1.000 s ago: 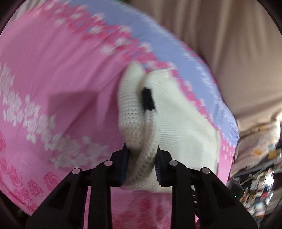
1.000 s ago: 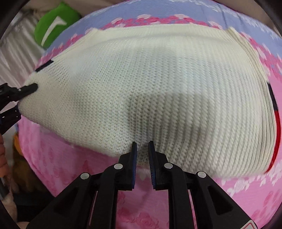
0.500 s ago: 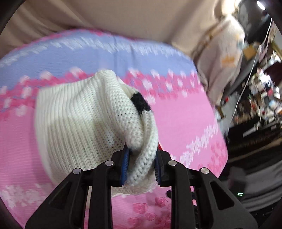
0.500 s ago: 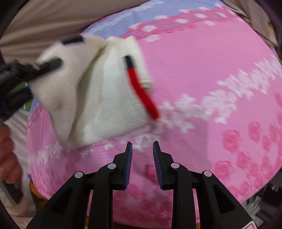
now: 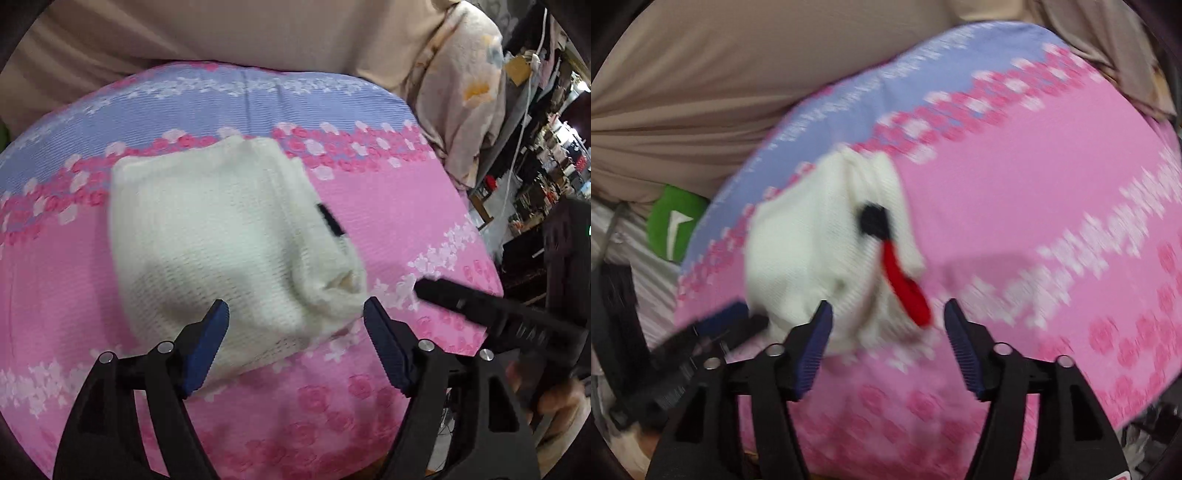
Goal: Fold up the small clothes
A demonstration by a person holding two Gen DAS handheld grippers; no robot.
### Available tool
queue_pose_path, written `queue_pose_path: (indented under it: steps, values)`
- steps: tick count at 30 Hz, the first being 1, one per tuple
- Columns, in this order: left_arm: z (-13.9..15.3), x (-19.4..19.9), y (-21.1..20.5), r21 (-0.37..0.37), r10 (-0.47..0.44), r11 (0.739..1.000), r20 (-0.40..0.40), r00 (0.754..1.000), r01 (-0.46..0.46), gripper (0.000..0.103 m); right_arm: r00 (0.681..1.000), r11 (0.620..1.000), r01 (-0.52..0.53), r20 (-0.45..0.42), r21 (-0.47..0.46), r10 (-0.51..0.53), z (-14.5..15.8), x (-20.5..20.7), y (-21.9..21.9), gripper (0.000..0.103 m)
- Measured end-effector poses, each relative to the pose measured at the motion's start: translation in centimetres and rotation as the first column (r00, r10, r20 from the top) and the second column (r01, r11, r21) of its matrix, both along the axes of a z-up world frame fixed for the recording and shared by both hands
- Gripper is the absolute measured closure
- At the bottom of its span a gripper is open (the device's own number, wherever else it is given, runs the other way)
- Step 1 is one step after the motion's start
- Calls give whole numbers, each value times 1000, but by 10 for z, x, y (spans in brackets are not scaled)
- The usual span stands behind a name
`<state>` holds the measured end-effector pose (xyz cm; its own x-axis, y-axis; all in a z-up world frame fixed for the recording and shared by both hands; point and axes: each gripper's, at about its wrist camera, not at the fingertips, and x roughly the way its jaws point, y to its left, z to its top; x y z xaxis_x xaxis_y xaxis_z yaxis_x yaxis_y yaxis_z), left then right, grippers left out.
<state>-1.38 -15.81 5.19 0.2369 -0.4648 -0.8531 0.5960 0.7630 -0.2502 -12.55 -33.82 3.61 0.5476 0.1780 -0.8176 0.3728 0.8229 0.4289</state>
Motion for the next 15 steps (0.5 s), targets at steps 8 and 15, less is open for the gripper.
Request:
queue_pose_path:
  steps: [8,15]
  values:
    - [-65,25,90,72,271,962,-195,943,-262,29,982,987,-161,-102,1,161,-25,82,47,32]
    - [-90,33,93,148,287,954,-220,932,-259,37,986,987,-163,-37,-1,163,-2,74,38,85]
